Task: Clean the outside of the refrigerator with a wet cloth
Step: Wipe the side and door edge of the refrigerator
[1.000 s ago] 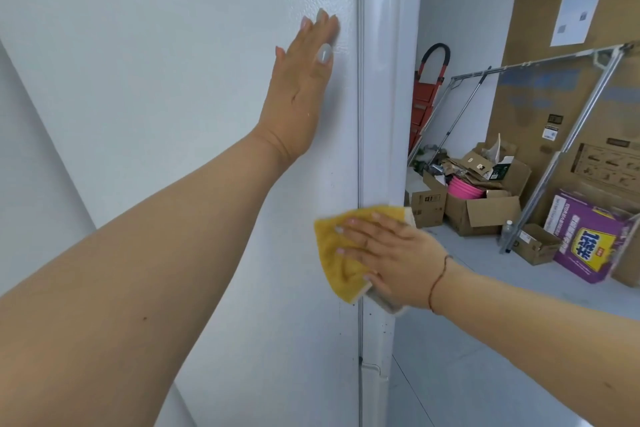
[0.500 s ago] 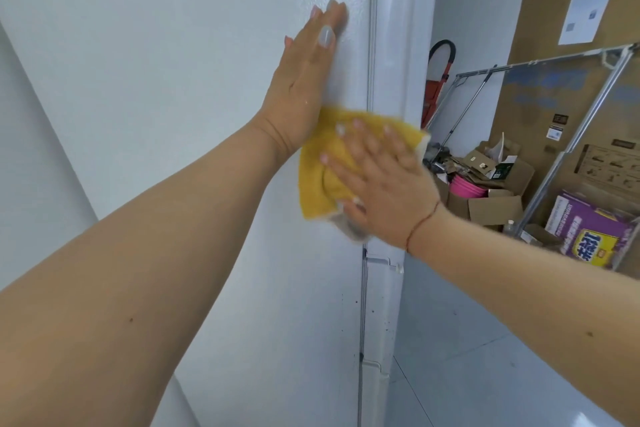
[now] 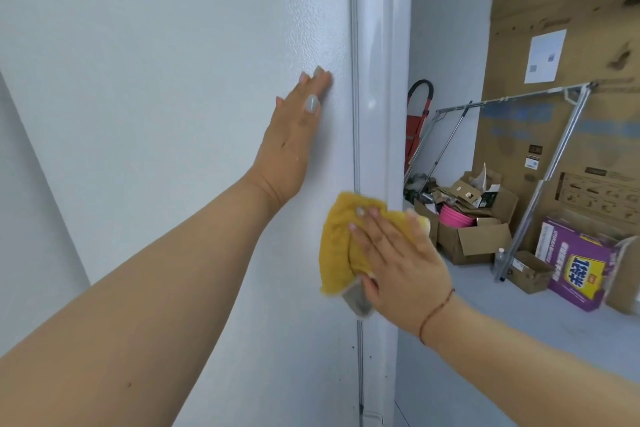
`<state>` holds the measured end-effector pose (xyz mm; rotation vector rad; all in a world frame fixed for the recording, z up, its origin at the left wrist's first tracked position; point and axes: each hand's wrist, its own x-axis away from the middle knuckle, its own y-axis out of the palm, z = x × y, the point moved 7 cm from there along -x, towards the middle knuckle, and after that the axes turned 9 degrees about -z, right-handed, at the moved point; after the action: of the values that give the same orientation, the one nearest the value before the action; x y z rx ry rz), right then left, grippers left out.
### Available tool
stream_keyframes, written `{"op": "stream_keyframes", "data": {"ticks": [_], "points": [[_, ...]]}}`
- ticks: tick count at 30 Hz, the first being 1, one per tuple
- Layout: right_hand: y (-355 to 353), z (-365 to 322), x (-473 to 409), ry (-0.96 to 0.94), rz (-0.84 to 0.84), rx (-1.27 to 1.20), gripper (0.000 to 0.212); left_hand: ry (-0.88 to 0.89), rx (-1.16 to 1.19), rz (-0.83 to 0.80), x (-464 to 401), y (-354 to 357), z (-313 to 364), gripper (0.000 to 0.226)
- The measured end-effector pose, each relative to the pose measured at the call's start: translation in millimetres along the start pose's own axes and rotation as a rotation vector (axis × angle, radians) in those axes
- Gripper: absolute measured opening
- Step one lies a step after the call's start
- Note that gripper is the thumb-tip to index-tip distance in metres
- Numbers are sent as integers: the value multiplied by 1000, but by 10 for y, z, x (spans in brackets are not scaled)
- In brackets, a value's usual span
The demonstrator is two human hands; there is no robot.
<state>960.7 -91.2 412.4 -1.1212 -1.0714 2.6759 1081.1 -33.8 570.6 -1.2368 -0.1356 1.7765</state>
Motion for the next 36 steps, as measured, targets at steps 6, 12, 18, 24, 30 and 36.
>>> {"op": "stream_keyframes", "data": {"ticks": [6,12,18,24,30,36], "points": [[-960,704,-1005,173,106,156,73,6,67,46,-6,-43,-15,60],[-1519,1133,-1609,186,216,113,74,78,93,73,-50,-66,8,71],[-1167,815,-1294,117,234,58,73,28,119,145,34,-81,-12,73],[-576,353,-672,9,124,57,71,35,178,155,77,-19,27,52],[-603,483,-703,19,132,111,75,40,148,153,30,-35,14,51],[-1184,980,-1370,82,225,143,76,93,184,205,-25,-109,70,58]]}}
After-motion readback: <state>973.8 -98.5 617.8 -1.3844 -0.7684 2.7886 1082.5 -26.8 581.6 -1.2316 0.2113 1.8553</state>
